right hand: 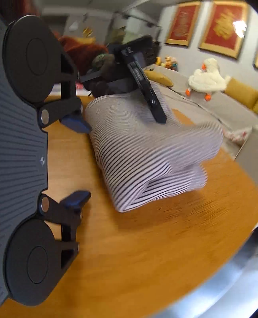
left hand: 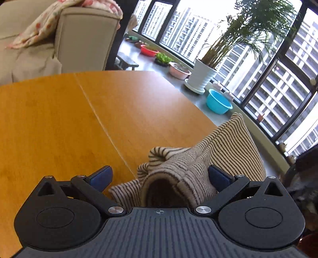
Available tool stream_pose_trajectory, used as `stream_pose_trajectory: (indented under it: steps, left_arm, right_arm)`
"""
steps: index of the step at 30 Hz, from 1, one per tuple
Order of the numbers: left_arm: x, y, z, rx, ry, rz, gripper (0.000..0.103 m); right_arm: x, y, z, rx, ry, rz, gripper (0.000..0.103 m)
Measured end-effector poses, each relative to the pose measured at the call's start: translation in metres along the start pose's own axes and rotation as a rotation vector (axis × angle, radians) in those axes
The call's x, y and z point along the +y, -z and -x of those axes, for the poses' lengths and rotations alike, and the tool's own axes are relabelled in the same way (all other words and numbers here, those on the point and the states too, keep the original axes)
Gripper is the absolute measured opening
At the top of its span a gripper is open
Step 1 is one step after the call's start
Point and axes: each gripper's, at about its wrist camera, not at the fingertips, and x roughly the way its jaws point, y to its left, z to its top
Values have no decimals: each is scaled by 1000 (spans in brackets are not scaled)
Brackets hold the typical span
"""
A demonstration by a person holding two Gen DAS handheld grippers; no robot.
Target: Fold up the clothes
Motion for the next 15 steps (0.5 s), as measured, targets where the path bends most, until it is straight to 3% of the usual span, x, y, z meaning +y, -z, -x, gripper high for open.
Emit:
stream_pose_trajectory:
  steps: [3,8,12,15]
  left_arm:
    - [1,9,7,5,-20,-2,103]
    - [-7,26,18,-7,11,70,103]
    - [-43,46,17,37,57,-24,103]
    - [-53,51,38,1,109,-34,103]
  right_arm:
    - [8,-29,-14,-48,29,41,43]
    - [48,-85,-40,-215,205,261,43]
    - [79,-109,-64,-312,341,446,48]
    - [92,-110,-68,-334,371,523,57]
